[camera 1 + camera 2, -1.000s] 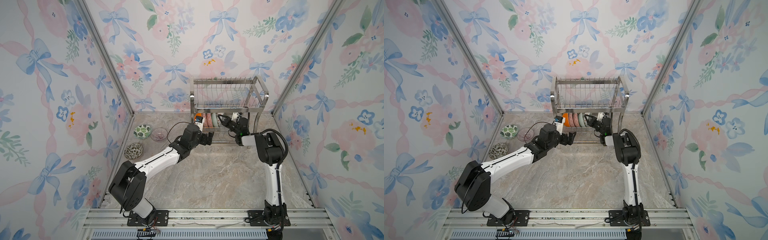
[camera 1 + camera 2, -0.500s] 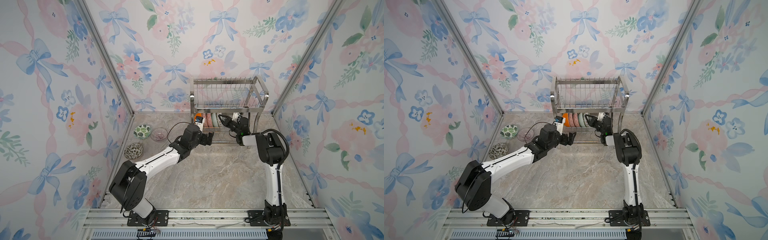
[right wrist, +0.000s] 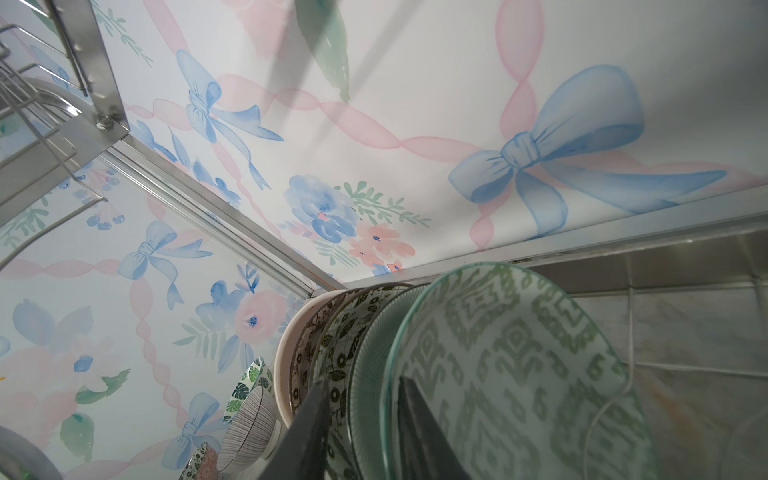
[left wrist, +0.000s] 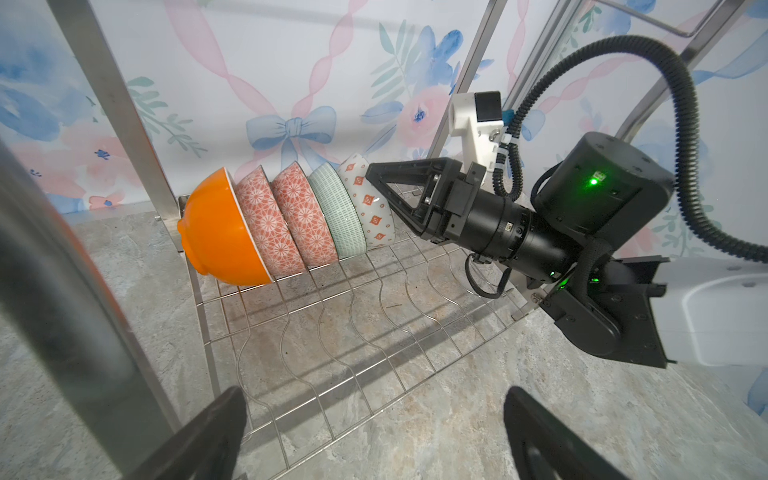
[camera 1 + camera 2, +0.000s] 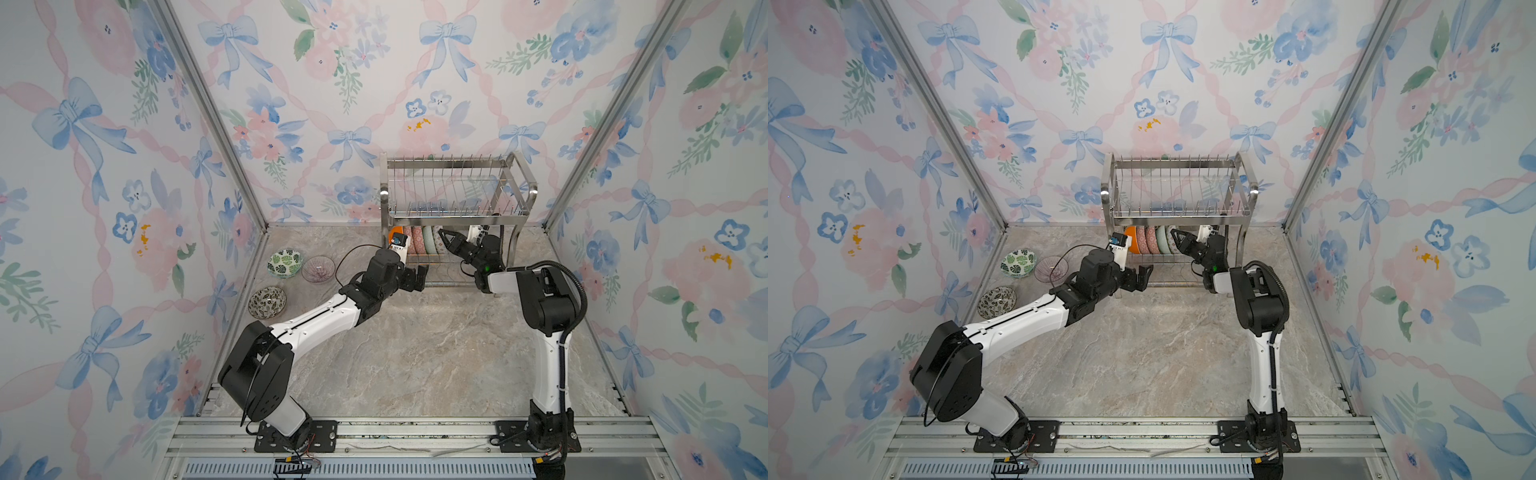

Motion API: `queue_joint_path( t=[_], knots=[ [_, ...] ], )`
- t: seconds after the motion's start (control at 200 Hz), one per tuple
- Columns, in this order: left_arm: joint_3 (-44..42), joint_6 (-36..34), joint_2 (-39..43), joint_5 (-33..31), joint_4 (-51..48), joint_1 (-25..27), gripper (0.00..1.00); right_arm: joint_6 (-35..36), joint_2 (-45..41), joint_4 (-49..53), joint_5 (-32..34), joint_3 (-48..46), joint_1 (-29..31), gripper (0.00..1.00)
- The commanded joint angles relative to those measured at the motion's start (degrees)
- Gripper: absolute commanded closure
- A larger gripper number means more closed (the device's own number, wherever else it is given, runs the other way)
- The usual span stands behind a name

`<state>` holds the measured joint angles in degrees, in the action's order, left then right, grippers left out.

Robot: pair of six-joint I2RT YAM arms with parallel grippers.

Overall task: Load the bowls into the dish rack
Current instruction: 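Lower the green-pattern bowl into the rack slot beside the red-diamond bowl, open right gripper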

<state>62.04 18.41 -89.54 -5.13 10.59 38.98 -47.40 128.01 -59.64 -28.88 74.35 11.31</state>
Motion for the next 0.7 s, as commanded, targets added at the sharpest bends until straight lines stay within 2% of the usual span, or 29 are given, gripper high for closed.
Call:
queue_joint_path(
  t=[0.0, 0.315, 0.695],
  knots=[
    [1.08, -0.05, 0.23, 0.34, -0.39, 0.31, 0.02, 2.29, -4.17, -0.96, 1.56, -2.29, 0.4, 0.66],
    [0.99, 0.22, 0.35, 0.25, -0.44, 0.5, 0.02, 3.31, -9.35, -2.01, 5.54, -9.02, 0.79, 0.61],
    [1.37, 1.51, 0.07, -0.26, -1.56, 0.75, 0.02, 3.54, -16.17, -3.24, 6.74, -17.11, 2.52, 0.57]
  ],
)
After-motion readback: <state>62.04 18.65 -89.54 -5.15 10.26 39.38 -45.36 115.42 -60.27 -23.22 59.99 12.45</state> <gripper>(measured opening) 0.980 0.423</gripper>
